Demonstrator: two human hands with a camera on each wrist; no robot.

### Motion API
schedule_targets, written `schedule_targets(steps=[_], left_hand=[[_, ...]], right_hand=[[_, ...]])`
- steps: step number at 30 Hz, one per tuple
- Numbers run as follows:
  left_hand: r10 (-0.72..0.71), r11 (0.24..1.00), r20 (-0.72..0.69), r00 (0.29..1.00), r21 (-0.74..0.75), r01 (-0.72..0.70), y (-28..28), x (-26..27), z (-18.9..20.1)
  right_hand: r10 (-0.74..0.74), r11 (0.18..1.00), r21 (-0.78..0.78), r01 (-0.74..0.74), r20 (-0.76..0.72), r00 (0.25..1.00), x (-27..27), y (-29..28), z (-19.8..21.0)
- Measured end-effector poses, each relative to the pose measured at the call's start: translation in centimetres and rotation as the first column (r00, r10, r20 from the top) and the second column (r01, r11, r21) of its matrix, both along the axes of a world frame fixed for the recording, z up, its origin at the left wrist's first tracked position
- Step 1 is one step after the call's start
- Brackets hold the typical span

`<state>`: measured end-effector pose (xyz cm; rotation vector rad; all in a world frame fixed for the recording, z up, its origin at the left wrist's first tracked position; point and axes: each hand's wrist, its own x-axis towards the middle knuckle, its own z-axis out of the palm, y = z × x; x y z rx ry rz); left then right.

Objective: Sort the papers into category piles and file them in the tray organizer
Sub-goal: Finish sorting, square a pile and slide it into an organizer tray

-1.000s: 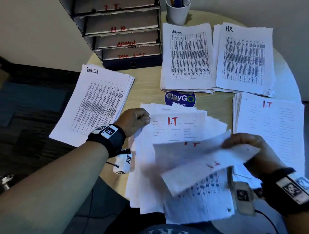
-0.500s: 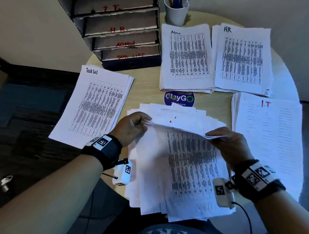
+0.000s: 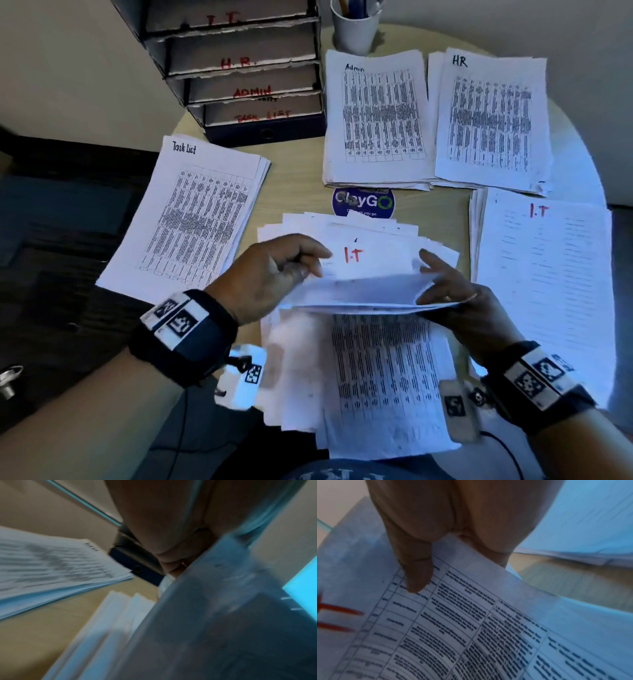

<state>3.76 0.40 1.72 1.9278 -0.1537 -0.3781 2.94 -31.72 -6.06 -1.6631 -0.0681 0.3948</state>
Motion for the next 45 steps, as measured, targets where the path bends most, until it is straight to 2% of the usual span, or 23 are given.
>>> schedule_targets(steps=[3, 4, 6, 7, 8, 9, 10, 11, 13, 14, 16, 18, 22, 26, 30, 32, 34, 36, 38, 39, 41, 42, 45], left_hand=[[-0.147, 0.987, 0.013, 0.989, -0.062, 0.147, -0.4, -0.9, 1.4], [-0.112, 0.987, -0.019, 0.994, -0.116, 0.109, -0.4, -0.8, 1.2], [0.119, 0.969, -0.132, 0.984, -0.201, -0.144, -0.1, 0.4, -0.5], [0.239, 0.953, -0.165, 0.957, -0.148, -0.264, 0.1, 1.3, -2.0], [0.292, 0.955, -0.141, 0.946, -0.005, -0.296, 0.4, 2.4, -3.4], [0.239, 0.949, -0.076, 0.968, 0.231, -0.216, 0.5, 3.4, -4.7], [0.094, 0.882, -0.051, 0.994, 0.467, -0.059, 0.5, 4.1, -6.0], [-0.059, 0.759, -0.075, 0.995, 0.644, 0.093, 0.2, 4.6, -6.9], [-0.186, 0.536, -0.155, 0.970, 0.811, 0.233, -0.8, 5.2, -8.0], [-0.183, 0.501, -0.168, 0.969, 0.832, 0.239, -1.2, 5.5, -8.4], [-0.141, 0.539, -0.177, 0.974, 0.812, 0.225, -1.3, 5.8, -9.1], [-0.104, 0.638, -0.179, 0.978, 0.742, 0.204, -0.7, 5.7, -9.6], [-0.036, 0.878, 0.078, 0.996, 0.479, -0.006, 0.4, 3.6, -7.8], [-0.084, 0.975, 0.278, 0.957, 0.223, 0.021, 0.2, -0.1, -3.0], [-0.079, 0.994, 0.221, 0.972, 0.095, 0.059, -0.5, -3.2, -1.0], [0.119, 0.992, 0.067, 0.991, -0.050, -0.115, -1.0, -3.3, -1.3], [0.414, 0.856, -0.219, 0.883, -0.235, -0.460, -1.4, -2.6, -2.6], [0.459, 0.666, -0.512, 0.726, -0.343, -0.662, -2.1, -2.1, -3.3], [0.411, 0.684, -0.586, 0.698, -0.309, -0.661, -3.2, -2.6, -3.8], [0.400, 0.751, -0.568, 0.719, -0.247, -0.613, -3.7, -3.1, -4.1], [0.329, 0.924, -0.440, 0.836, -0.033, -0.381, -4.4, -4.3, -4.8], [0.309, 0.948, -0.392, 0.867, 0.055, -0.313, -4.7, -4.6, -5.1], [0.413, 0.911, -0.347, 0.842, 0.154, -0.383, -5.0, -4.5, -5.7]], right_hand=[[0.004, 0.999, 0.043, -0.004, -0.013, 1.000, -0.4, 0.5, 0.4], [-0.004, 1.000, -0.016, 0.004, 0.016, 1.000, -0.6, 0.4, 0.7], [-0.036, 0.998, -0.057, 0.039, 0.052, 0.998, -1.1, 0.0, 1.4], [-0.046, 0.998, -0.040, 0.049, 0.064, 0.997, -1.5, -0.2, 1.8], [-0.049, 0.998, -0.042, 0.052, 0.072, 0.996, -1.9, -0.4, 2.3], [-0.053, 0.997, -0.059, 0.059, 0.101, 0.993, -2.2, -0.6, 2.4], [-0.044, 0.995, -0.084, 0.053, 0.105, 0.993, -2.5, -0.7, 2.9], [-0.039, 0.995, -0.085, 0.048, 0.114, 0.993, -2.8, -1.1, 2.9], [-0.068, 0.998, -0.010, 0.069, 0.088, 0.994, -3.3, -1.5, 3.0], [-0.106, 0.994, 0.003, 0.106, 0.062, 0.992, -3.3, -1.5, 2.9], [-0.227, 0.973, 0.037, 0.226, 0.034, 0.973, -3.3, -1.6, 2.3], [-0.266, 0.956, 0.122, 0.266, -0.017, 0.964, -3.4, -1.7, 1.9], [-0.133, 0.991, 0.015, 0.133, -0.028, 0.991, -3.9, -2.3, 1.8], [0.005, 0.989, -0.149, 0.027, 0.210, 0.978, -4.3, -2.3, 0.3], [-0.004, 0.976, -0.212, 0.055, 0.232, 0.973, -3.8, -1.6, 0.8], [-0.094, 0.982, -0.154, 0.107, 0.087, 0.992, -3.6, -0.6, 1.2], [-0.226, 0.963, -0.151, 0.221, -0.015, 0.974, -3.0, 0.1, 1.2], [-0.355, 0.930, -0.119, 0.347, -0.054, 0.933, -2.0, 0.5, 1.7], [-0.466, 0.885, -0.053, 0.463, -0.120, 0.877, -0.9, 1.3, 3.0], [-0.491, 0.871, -0.053, 0.489, -0.100, 0.865, -0.3, 1.7, 3.5], [-0.535, 0.845, -0.031, 0.534, -0.082, 0.841, 0.9, 2.4, 4.1], [-0.543, 0.838, -0.010, 0.546, -0.108, 0.832, 1.4, 2.7, 4.1], [-0.520, 0.852, -0.015, 0.524, -0.148, 0.841, 2.6, 3.2, 4.4]])
